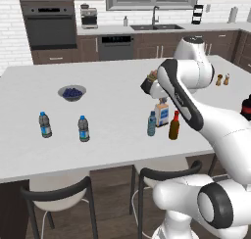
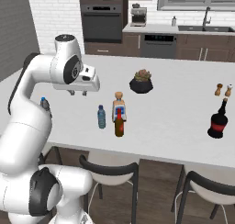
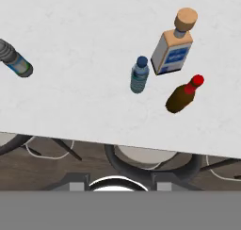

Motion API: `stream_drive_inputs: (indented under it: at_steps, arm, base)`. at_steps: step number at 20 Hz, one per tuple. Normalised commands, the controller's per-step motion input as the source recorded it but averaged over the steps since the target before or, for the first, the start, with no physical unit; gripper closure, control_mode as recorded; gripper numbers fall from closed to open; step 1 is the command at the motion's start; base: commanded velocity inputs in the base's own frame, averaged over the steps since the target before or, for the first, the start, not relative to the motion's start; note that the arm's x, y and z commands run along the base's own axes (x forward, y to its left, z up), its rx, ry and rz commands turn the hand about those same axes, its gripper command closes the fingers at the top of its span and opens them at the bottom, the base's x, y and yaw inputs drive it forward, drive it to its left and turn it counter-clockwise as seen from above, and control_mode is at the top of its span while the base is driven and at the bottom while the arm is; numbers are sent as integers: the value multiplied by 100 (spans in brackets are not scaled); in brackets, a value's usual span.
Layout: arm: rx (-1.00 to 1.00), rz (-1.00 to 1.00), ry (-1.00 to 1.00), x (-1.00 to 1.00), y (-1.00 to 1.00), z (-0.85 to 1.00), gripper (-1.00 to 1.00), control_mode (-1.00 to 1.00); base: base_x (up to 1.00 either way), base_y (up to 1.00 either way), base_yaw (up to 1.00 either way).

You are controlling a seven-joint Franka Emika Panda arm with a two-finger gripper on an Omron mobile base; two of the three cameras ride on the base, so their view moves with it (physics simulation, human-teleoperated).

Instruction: Move the plastic bottles in the middle to the plastics group, and the glass bottles in the middle to the glass group.

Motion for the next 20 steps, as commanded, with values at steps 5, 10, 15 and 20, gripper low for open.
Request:
stream_drive_inputs:
  at_steps: [5, 10, 15, 20]
  arm:
    - [7, 0, 0, -5, -17, -7, -100, -100]
    - [5, 8, -2, 0, -52, -16, -100, -100]
    - [2, 2, 0, 5, -77, -27, -100, -100]
    - [-1, -2, 14, 40, -56, -25, -100, -100]
  base:
    - [0, 0, 0]
    - [0, 0, 0]
    - [0, 0, 0]
    - [0, 0, 0]
